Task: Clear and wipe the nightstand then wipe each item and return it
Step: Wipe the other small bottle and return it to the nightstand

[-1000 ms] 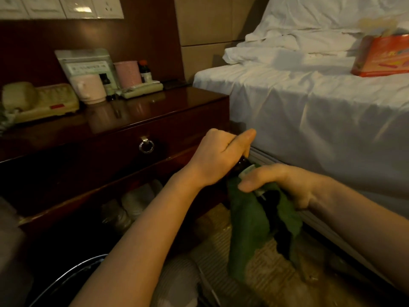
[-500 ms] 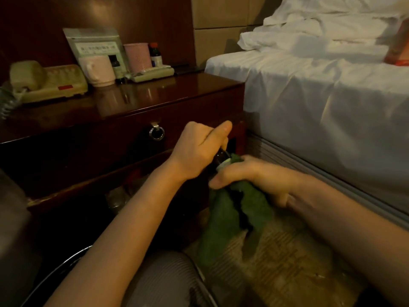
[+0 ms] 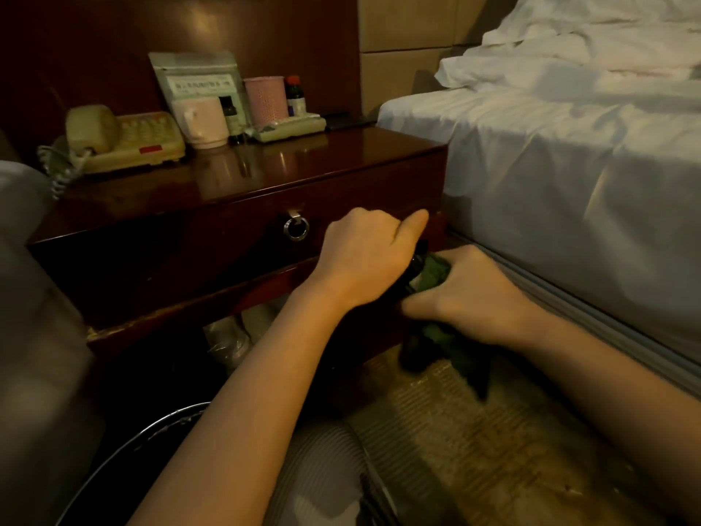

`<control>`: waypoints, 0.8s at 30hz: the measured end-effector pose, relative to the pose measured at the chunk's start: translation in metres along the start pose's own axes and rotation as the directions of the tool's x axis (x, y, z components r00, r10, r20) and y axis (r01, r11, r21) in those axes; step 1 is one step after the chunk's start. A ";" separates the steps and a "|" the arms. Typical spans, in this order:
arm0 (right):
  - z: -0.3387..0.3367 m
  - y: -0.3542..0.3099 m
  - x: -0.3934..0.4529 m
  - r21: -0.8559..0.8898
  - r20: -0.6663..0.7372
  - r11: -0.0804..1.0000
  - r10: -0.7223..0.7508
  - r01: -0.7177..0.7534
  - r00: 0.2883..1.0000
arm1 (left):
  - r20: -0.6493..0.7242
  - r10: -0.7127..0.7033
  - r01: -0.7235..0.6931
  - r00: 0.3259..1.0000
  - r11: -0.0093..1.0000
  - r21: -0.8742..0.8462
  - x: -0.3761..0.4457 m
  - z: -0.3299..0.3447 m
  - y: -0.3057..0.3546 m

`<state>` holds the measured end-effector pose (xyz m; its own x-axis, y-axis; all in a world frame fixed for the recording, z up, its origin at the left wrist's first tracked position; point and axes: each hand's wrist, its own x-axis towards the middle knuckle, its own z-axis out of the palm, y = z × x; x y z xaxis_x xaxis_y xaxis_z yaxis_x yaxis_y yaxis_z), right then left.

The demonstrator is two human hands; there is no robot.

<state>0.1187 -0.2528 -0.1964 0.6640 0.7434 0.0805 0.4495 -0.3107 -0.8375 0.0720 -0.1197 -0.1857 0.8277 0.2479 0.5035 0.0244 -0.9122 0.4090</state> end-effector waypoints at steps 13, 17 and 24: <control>-0.029 -0.001 -0.026 -0.591 -0.240 0.803 -0.083 -0.078 0.967 | 0.151 -0.225 0.207 0.963 0.970 0.126 0.006 0.016 0.045; -0.027 0.003 -0.031 -0.536 -0.281 0.842 -0.114 -0.058 0.953 | 0.127 -0.359 0.359 0.925 0.933 0.028 0.005 0.023 0.044; -0.057 0.000 -0.050 0.344 0.388 0.855 0.247 -0.388 0.888 | -0.024 -0.088 0.050 0.996 0.744 -0.667 0.003 0.025 0.051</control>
<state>0.1199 -0.3236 -0.1700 0.4686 0.8133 -0.3449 -0.0793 -0.3501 -0.9333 0.0902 -0.1739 -0.1823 0.8088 0.3349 0.4834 -0.3144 -0.4484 0.8367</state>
